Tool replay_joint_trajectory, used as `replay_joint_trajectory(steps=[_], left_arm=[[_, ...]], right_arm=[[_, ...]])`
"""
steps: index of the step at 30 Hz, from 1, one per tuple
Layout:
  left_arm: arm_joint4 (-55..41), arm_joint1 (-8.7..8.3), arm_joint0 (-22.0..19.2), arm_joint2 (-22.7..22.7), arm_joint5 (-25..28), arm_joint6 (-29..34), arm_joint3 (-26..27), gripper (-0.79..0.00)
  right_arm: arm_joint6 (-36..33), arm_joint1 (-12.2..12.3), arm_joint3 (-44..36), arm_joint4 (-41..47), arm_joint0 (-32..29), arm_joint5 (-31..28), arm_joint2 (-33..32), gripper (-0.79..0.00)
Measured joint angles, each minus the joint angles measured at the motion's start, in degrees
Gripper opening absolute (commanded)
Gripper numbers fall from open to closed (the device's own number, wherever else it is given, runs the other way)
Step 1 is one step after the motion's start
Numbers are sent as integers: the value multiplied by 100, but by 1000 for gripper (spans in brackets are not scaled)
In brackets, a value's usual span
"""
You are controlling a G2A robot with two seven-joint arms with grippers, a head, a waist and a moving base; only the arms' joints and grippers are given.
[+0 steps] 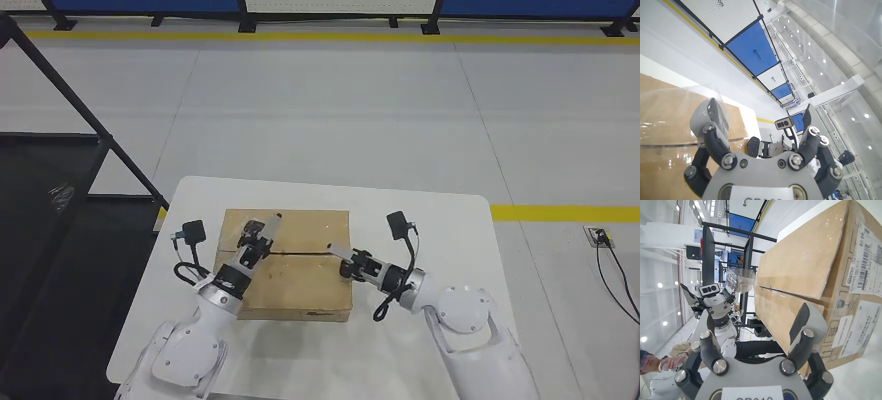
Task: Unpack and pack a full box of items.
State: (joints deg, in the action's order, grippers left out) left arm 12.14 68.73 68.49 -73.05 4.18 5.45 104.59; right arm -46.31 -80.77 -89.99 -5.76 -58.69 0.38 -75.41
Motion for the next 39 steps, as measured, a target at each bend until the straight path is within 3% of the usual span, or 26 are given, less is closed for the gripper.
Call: replay_joint_trajectory(steps=[23, 39], left_arm=[[467, 207, -425, 734, -229, 53, -449, 0], [643, 368, -660, 1147, -283, 31, -697, 0]], right_arm=[[62, 230, -96, 454, -538, -402, -524, 0], [55, 354, 33, 679, -577, -548, -643, 0]])
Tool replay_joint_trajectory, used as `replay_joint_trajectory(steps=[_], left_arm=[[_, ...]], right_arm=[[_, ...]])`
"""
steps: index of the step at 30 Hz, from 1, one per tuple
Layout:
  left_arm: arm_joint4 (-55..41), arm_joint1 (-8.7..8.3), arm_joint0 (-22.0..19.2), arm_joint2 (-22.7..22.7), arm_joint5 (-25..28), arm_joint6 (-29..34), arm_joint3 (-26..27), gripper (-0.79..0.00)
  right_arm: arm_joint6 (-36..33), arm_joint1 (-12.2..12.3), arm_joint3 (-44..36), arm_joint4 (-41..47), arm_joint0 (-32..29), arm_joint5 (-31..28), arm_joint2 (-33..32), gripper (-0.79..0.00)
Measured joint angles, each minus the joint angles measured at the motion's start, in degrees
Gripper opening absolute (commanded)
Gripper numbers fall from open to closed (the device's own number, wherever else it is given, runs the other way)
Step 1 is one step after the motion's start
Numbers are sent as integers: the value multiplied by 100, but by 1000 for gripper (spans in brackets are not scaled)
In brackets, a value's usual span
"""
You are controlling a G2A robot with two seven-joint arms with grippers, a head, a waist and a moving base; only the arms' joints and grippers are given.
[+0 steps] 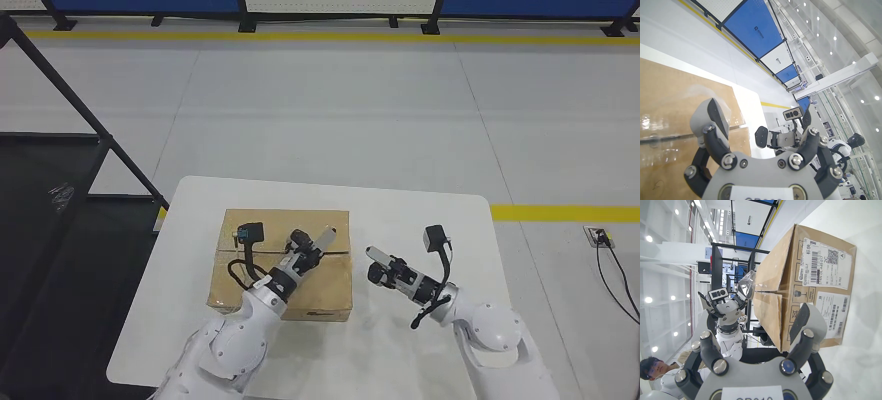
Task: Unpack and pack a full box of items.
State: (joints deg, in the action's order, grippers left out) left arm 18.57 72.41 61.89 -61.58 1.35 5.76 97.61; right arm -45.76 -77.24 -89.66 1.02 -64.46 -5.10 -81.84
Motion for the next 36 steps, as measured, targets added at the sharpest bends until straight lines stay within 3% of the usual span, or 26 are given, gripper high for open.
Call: replay_joint_trajectory(steps=[36], left_arm=[[110, 582, -749, 985, -198, -702, -1075, 0]], right_arm=[[29, 263, 147, 459, -268, -344, -249, 0]])
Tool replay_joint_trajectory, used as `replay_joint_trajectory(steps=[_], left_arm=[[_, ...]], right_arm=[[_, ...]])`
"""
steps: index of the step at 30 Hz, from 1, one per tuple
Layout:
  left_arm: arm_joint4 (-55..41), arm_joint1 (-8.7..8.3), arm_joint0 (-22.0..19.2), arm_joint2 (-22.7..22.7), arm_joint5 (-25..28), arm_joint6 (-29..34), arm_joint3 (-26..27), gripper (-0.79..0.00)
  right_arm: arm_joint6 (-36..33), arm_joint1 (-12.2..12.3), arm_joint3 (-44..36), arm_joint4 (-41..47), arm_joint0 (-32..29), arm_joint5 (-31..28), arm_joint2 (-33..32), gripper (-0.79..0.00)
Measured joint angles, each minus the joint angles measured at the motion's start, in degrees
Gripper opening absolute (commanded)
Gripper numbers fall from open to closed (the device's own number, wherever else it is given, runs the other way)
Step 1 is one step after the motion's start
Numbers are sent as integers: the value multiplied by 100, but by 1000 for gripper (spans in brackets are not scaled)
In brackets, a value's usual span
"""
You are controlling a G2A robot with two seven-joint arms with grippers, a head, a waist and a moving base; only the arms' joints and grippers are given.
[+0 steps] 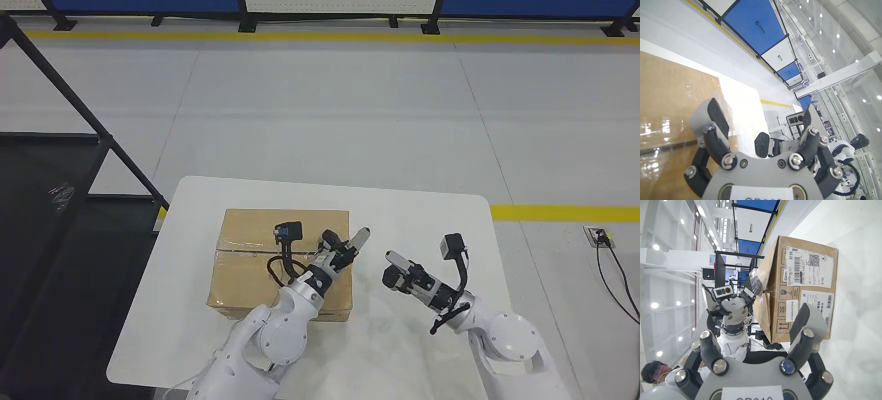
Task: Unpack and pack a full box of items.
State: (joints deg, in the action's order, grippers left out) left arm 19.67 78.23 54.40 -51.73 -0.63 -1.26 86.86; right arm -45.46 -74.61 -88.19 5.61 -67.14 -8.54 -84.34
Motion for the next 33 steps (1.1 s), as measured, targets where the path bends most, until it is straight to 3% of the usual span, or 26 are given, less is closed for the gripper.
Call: replay_joint_trajectory(steps=[22, 28, 33], left_arm=[[270, 318, -135, 405, 4, 55, -138, 0], [247, 225, 244, -65, 186, 270, 719, 0], [299, 6, 991, -1086, 436, 554, 1858, 0]], right_arm=[[122, 137, -95, 262, -122, -238, -138, 0], [317, 151, -228, 503, -171, -534, -173, 0], [382, 155, -505, 535, -45, -598, -54, 0]])
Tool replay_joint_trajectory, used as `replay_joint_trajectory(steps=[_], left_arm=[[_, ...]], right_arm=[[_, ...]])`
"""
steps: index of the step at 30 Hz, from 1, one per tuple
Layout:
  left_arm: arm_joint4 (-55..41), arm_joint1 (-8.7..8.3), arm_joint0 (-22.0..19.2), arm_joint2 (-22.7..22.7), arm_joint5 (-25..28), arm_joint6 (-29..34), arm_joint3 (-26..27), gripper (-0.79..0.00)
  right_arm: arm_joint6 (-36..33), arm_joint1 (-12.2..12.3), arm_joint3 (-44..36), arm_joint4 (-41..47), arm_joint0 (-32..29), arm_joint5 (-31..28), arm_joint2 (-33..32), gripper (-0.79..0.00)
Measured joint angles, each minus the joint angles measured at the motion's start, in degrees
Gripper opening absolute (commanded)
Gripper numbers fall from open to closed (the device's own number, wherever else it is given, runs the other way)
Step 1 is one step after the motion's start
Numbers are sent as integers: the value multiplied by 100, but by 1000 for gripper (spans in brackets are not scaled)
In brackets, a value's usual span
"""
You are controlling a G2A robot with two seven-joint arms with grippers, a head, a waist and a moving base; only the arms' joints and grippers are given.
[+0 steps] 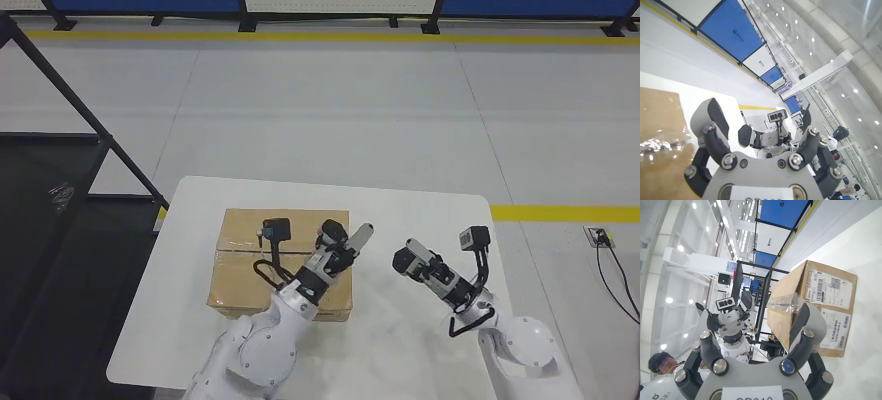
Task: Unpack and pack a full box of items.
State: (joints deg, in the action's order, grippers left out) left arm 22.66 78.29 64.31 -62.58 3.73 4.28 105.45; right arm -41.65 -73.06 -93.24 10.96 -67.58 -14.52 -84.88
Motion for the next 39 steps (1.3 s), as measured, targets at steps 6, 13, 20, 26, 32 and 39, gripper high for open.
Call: replay_joint_trajectory(steps=[6, 13, 20, 26, 32, 39], left_arm=[[-846, -220, 1045, -1851, 254, 326, 884, 0], [-1866, -350, 1849, -3675, 551, 594, 464, 0], [-2435, -384, 2149, -4254, 754, 687, -283, 0], [-2656, -409, 1934, -4292, 639, 845, -808, 0], [-2571, -417, 1640, -4083, 432, 852, -1269, 0], [-2176, -407, 1394, -3719, 209, 665, -1650, 0]], right_arm=[[58, -35, -183, -422, 528, 436, 557, 0], [-22, -155, 410, -669, 1494, 950, 1461, 0], [-25, -295, 1294, -935, 2275, 1257, 2204, 0], [222, -386, 1784, -873, 2502, 1263, 2463, 0], [335, -468, 2098, -716, 2647, 1315, 2639, 0], [416, -603, 2356, -544, 2885, 1262, 2944, 0]])
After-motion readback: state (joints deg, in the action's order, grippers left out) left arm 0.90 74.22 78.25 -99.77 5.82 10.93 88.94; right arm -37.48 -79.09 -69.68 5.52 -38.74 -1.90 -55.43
